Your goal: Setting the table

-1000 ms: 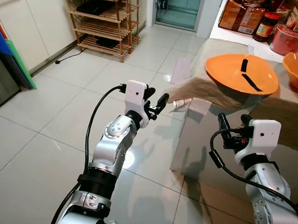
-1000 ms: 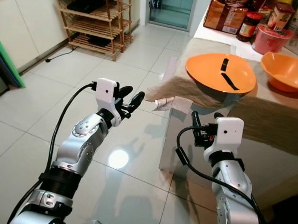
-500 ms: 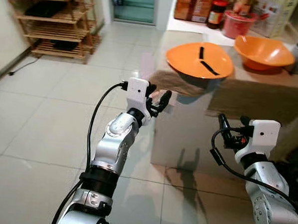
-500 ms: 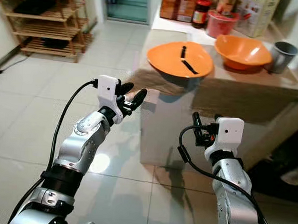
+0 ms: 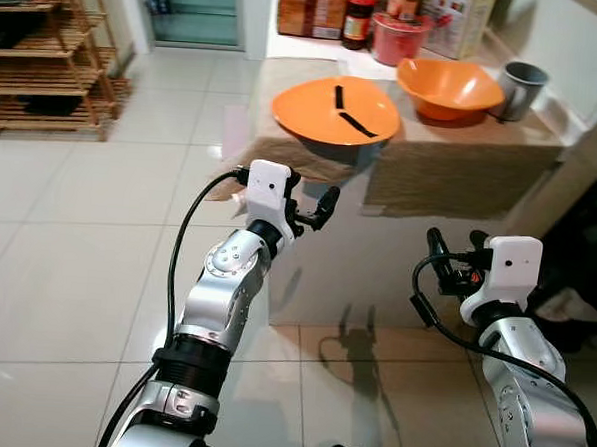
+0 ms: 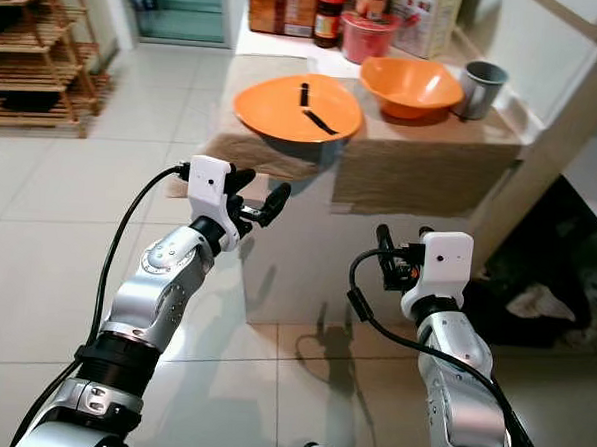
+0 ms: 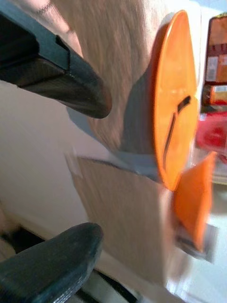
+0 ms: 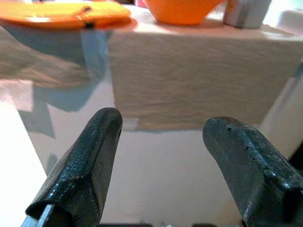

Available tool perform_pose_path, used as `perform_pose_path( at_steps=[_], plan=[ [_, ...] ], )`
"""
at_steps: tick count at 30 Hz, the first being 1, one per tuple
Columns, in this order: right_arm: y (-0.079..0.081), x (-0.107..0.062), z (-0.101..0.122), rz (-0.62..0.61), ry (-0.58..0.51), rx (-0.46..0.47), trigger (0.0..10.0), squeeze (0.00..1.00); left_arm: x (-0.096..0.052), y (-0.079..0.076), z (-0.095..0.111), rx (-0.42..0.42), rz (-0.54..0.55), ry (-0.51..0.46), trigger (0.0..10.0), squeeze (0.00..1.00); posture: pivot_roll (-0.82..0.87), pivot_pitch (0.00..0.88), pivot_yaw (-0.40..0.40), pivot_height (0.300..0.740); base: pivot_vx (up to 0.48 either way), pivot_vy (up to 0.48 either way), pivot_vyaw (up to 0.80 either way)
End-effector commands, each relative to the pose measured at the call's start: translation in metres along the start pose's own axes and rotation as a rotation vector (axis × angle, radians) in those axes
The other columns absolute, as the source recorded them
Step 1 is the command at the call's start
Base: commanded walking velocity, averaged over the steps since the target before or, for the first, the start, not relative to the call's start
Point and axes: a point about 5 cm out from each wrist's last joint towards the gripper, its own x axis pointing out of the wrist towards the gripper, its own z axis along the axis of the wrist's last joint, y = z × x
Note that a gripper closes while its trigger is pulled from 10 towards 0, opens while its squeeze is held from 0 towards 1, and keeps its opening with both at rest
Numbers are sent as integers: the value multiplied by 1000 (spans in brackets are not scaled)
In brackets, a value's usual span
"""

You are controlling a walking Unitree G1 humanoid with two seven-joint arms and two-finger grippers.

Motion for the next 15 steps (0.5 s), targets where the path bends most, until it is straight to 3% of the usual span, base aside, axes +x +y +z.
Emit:
perform_pose_path(
  at_steps=[1,6,15],
  plan=[
    [-2,2,3,-8,-15,-27,10000,0,3,2,4,-28,7,-17,10000,0,-18,0,-5,740,0,0,0],
    [-3,0,10,-26,-72,-63,10000,0,3,-4,12,-69,-36,-74,10000,0,-30,0,-4,740,0,0,0],
    [-4,-3,23,-28,-141,-124,10000,0,6,-9,23,-85,-22,-153,10000,0,-45,0,-5,740,450,27,0]
  ],
)
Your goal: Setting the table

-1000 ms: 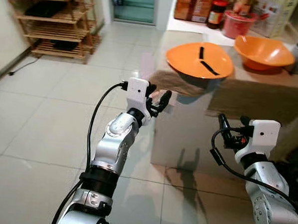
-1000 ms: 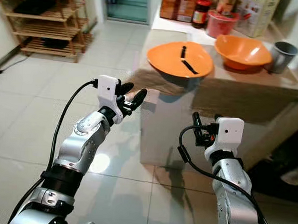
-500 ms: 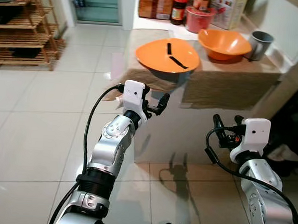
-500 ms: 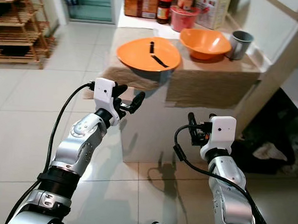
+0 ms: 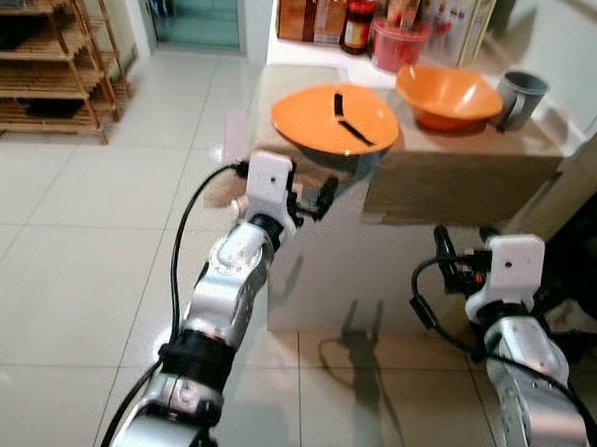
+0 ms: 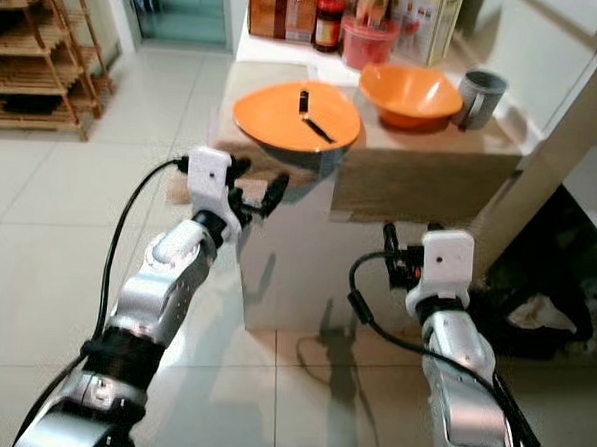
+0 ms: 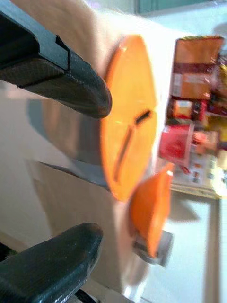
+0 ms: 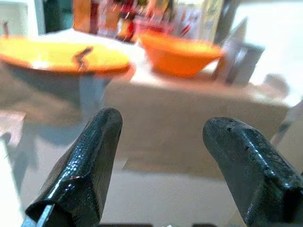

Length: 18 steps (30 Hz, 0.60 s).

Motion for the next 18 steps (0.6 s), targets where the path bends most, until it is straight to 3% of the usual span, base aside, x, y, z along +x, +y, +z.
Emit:
perform_pose_path(
  at_steps=[1,11,18],
  plan=[
    [-3,-1,5,-10,-32,-23,10000,0,6,-9,12,-3,-25,-51,10000,0,-43,0,-2,740,461,0,0],
    [0,3,44,-7,-174,-90,10000,0,7,-14,22,2,-40,-105,10000,0,-47,0,-1,740,455,0,0],
    [3,3,52,0,-202,-86,10000,0,8,-15,29,3,-27,-138,10000,0,-48,0,2,740,440,0,0]
  ],
)
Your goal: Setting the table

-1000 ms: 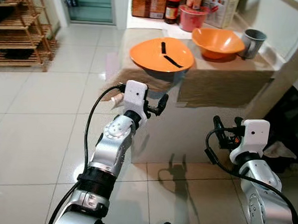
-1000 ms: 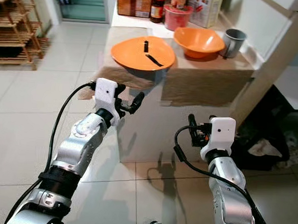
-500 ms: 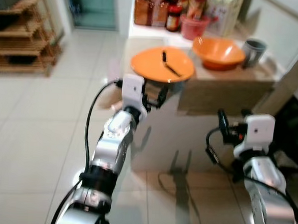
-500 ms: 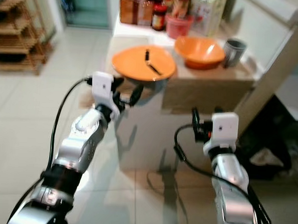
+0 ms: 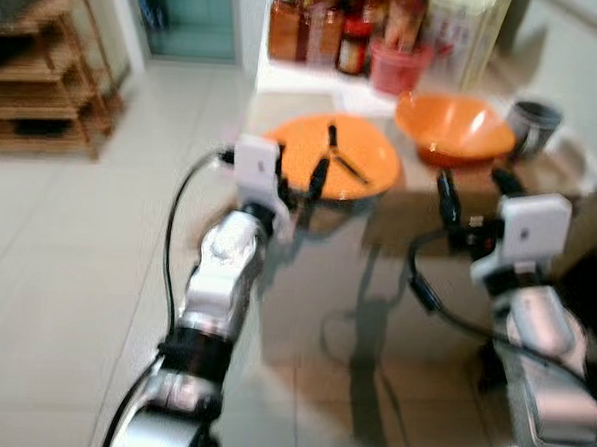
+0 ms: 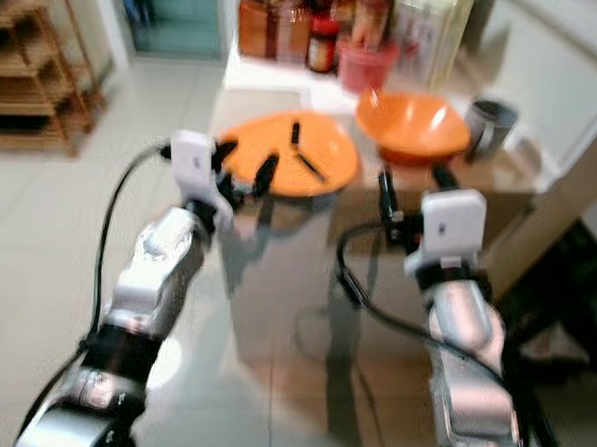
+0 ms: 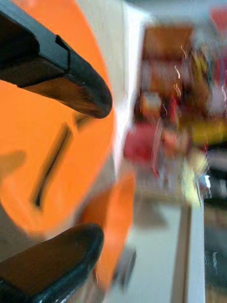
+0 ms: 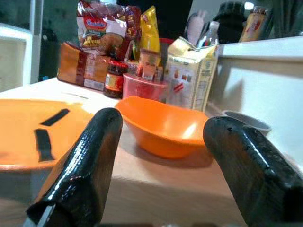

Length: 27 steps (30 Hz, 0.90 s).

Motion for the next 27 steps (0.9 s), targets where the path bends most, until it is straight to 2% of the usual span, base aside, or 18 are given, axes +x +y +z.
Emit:
perform_pose_path(
  at_steps=[1,5,13,17,24,27],
  plan=[
    [9,4,11,29,-46,6,10000,0,2,10,14,17,36,-54,10000,0,-48,0,2,740,435,0,0],
    [11,4,13,36,-44,7,10000,0,2,15,17,66,84,-63,10000,0,-47,0,1,740,432,0,0],
    [14,5,18,54,-55,8,10000,0,7,16,17,92,102,-27,10000,0,-45,0,-2,740,0,0,0],
    [14,5,19,54,-57,16,10000,0,19,16,11,97,88,111,10000,0,-41,0,1,740,0,0,0],
    [15,5,20,52,-54,24,10000,0,23,20,11,99,109,145,10000,0,-43,0,3,740,0,0,0],
    [15,4,19,48,-49,35,10000,0,29,20,10,71,97,186,10000,0,-48,0,2,740,0,0,0]
  ],
)
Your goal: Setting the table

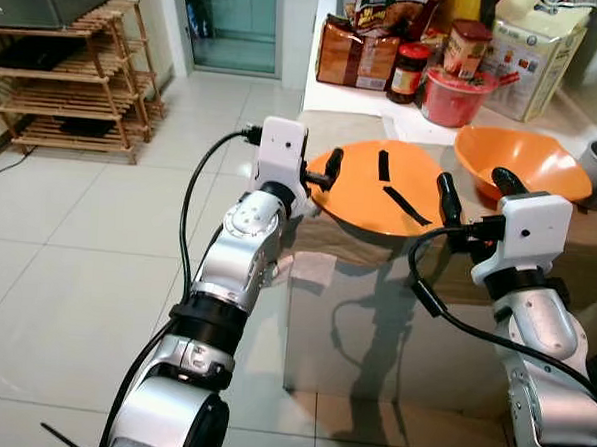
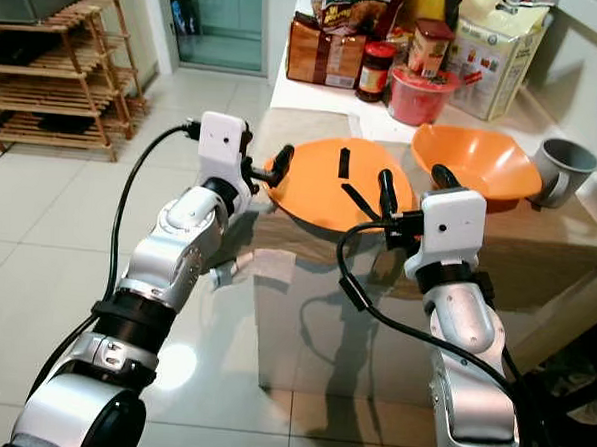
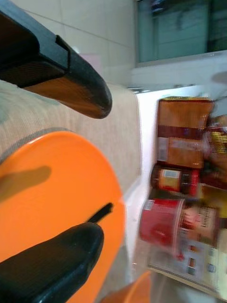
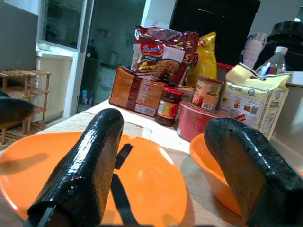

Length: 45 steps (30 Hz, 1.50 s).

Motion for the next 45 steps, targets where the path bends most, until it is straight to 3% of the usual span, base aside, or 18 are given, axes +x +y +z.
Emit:
perform_pose_path(
  at_steps=[1,2,8,19,20,21,22,32,40,45],
  plan=[
    [-1,0,4,-7,-4,8,10000,0,5,-2,4,-29,-20,23,10000,0,-51,0,4,740,0,0,0],
    [-2,0,3,-8,-2,9,10000,0,7,-2,1,-83,-22,61,0,0,-55,0,5,740,0,0,0],
    [-2,-3,1,-9,15,9,10000,0,9,5,-12,-204,30,173,0,0,-66,0,8,740,0,0,0],
    [-2,-6,-3,-7,38,10,10000,0,12,8,-14,-206,48,205,0,0,-70,0,7,740,0,0,0],
    [-3,-7,-4,-6,42,10,10000,0,13,6,-13,-218,39,203,784,0,-71,0,7,740,0,0,0],
    [-3,-7,-4,-6,43,10,10000,0,13,5,-13,-222,38,203,6784,0,-72,0,7,740,0,0,0],
    [-3,-7,-4,-5,46,10,10000,0,13,5,-13,-232,39,205,10000,0,-72,0,7,740,0,0,0],
    [-4,-9,-5,-8,57,11,10000,0,15,3,-15,-278,35,242,10000,0,-78,0,9,740,0,0,0],
    [-5,-10,-5,-7,61,9,10000,0,17,1,-31,-318,47,310,10000,0,-82,0,8,740,0,0,0],
    [-5,-11,-5,-8,63,8,10000,0,21,-12,-32,-325,27,328,10000,0,-92,0,8,740,0,0,0]
  ],
)
